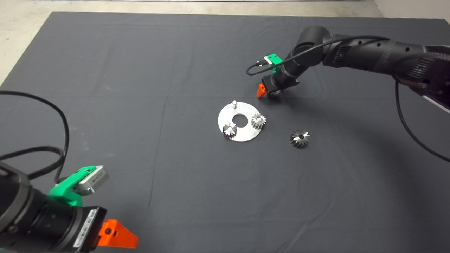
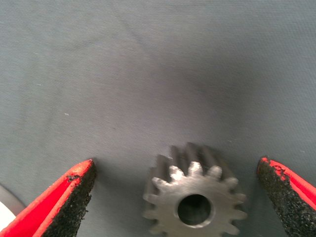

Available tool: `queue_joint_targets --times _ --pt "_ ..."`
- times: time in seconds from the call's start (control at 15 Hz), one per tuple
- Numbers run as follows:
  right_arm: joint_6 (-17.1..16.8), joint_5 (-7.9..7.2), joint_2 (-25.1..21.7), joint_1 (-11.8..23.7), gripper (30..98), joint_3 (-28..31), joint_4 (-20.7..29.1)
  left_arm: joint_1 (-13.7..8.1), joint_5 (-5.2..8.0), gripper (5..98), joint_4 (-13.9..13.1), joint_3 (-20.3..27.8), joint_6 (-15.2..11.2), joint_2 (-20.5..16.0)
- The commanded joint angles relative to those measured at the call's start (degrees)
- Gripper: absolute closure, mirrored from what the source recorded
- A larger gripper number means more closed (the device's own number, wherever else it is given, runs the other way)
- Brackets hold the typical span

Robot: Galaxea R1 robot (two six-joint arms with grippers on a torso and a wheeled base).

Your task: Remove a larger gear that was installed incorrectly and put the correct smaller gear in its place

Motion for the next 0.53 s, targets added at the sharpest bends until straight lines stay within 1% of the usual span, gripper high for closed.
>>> queue_joint_targets --times 0.0,0.13,0.27,0.33,0.4,0.47 --pt "-0.1 0.16 0.4 2.1 42.0 -0.1 1.0 -0.1 0.04 5.3 0.0 0.7 -0.1 -0.1" --pt "-0.2 -0.02 0.4 2.7 42.1 -0.1 1.0 -0.1 0.04 5.3 0.0 0.7 -0.1 -0.1" --pt "-0.2 -0.37 0.0 2.8 44.8 -0.1 1.0 -0.1 0.04 5.3 0.0 0.7 -0.1 -0.1" --pt "-0.2 -0.46 -0.3 3.0 47.4 -0.1 1.1 -0.1 -0.01 5.3 0.0 0.7 -0.1 -0.1" --pt "-0.2 -0.46 -0.4 3.1 47.5 -0.1 1.1 -0.1 -0.03 5.3 0.0 0.7 -0.1 -0.1" --pt "-0.2 -0.55 -0.5 3.1 49.3 0.0 1.1 -0.1 -0.05 5.3 0.0 0.7 -0.1 -0.1"
